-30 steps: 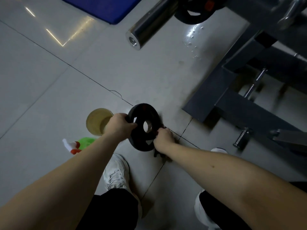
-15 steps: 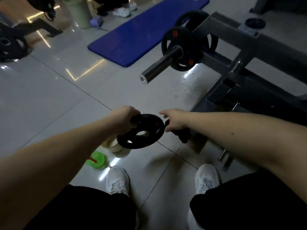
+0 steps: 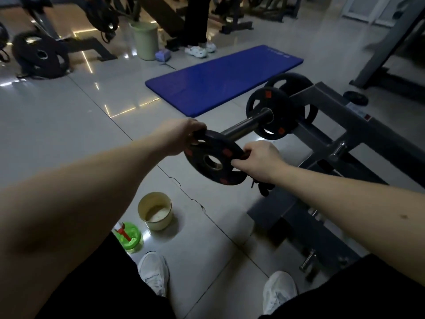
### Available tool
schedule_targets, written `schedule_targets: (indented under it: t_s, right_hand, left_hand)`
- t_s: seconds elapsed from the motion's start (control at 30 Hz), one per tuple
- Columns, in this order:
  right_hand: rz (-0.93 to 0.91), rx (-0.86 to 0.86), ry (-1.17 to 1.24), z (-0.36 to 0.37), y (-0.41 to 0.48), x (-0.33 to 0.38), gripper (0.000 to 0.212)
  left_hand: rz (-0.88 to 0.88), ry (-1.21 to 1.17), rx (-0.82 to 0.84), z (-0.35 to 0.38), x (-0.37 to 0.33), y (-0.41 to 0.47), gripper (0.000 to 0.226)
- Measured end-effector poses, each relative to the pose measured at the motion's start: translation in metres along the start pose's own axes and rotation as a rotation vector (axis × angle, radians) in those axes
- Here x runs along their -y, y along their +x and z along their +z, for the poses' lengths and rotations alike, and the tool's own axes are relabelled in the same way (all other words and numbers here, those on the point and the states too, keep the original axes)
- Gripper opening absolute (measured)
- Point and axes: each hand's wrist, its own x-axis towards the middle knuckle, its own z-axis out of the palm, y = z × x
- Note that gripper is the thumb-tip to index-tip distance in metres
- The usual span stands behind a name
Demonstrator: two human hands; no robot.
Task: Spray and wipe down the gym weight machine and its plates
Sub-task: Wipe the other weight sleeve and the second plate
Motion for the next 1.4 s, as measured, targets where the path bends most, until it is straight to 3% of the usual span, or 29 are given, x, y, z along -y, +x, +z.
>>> schedule_targets:
  t_s: [0.17,0.27,0.4,0.63,1.0,1.1,1.17,1.23,1.4]
  right_hand:
    - [0.061,-0.095,0.002,-0.007,0.022,0.014,0.028]
    - [0.107,-0.123,0.022,-0.006,0.032,0.016,0.027]
    - [0.135,-0.142,0.017,-0.001,0.040,0.016,0.025]
    - [0.183,-0.210,0.005,-0.004,0.050,0.000,0.024]
    - [0.281,-0.311,-0.270,-0.025,0.099,-0.064,0.042]
    - [0.351,-0.318,-0.269,-0.026,0.106,-0.074,0.053]
    - [0.441,-0.310,-0.159,-0.024,0.107,-0.081,0.059]
    - [0.540,-0.296,-0.012,-0.022,0.108,-0.086,0.058]
    - [0.552,-0.273,0.106,-0.020,0.109,-0.089,0.047]
  left_hand:
    - [-0.020,0.074,-0.149,0.002,0.014,0.037,0.015]
    - [-0.012,0.063,-0.136,0.008,0.018,0.056,0.012]
    - [-0.024,0.058,-0.121,0.027,0.035,0.076,0.029]
    - [-0.012,0.051,-0.198,0.030,0.014,0.104,0.030]
    - [0.055,0.012,-0.136,0.043,-0.011,0.196,0.029]
    - [-0.091,-0.104,-0.125,0.046,-0.017,0.214,0.042]
    - [-0.352,-0.284,-0.096,0.050,-0.017,0.218,0.055]
    - [-0.571,-0.502,0.032,0.053,-0.017,0.222,0.049]
    - [-0.619,-0.749,0.116,0.058,-0.012,0.227,0.046]
